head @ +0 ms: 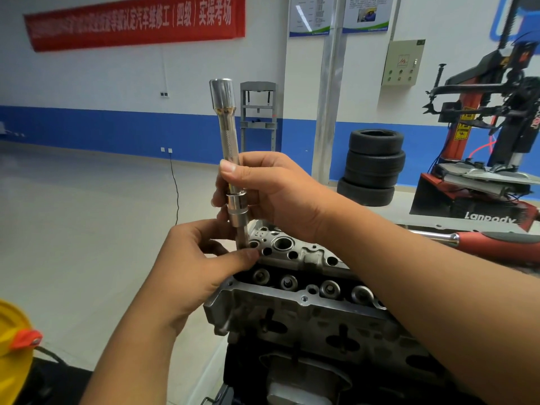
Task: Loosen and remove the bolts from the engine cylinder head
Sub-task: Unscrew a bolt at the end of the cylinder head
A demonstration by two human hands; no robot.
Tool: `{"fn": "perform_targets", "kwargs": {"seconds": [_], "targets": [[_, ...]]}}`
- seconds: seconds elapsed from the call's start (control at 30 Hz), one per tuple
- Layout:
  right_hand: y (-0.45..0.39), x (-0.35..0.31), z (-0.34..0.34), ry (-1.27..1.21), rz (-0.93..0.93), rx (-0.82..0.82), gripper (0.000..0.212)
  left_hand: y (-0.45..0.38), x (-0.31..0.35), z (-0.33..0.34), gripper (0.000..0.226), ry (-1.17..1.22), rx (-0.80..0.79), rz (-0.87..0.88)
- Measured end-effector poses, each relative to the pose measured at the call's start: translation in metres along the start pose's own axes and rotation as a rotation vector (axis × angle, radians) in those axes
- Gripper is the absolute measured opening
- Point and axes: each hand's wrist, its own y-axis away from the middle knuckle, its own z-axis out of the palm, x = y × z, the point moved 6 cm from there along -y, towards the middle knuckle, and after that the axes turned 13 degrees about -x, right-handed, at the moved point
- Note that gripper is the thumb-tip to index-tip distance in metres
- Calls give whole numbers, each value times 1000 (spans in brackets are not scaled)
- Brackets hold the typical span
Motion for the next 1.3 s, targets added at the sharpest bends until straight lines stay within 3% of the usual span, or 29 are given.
{"fn": "perform_targets", "kwargs": {"seconds": [0.37,0.53,0.9,1.3], "targets": [[-5,12,20,-106,87,-36,43,-1,-15,-13,23,188,146,-80],[-5,10,21,-94,70,-25,41,-4,-15,-9,44,151,101,-76],[-5,3,13,-140,-30,53,44,-3,-11,-8,51,130,37,-43],[-2,-8,13,-189,-116,78,42,1,-2,-5,44,34,-102,43]]}}
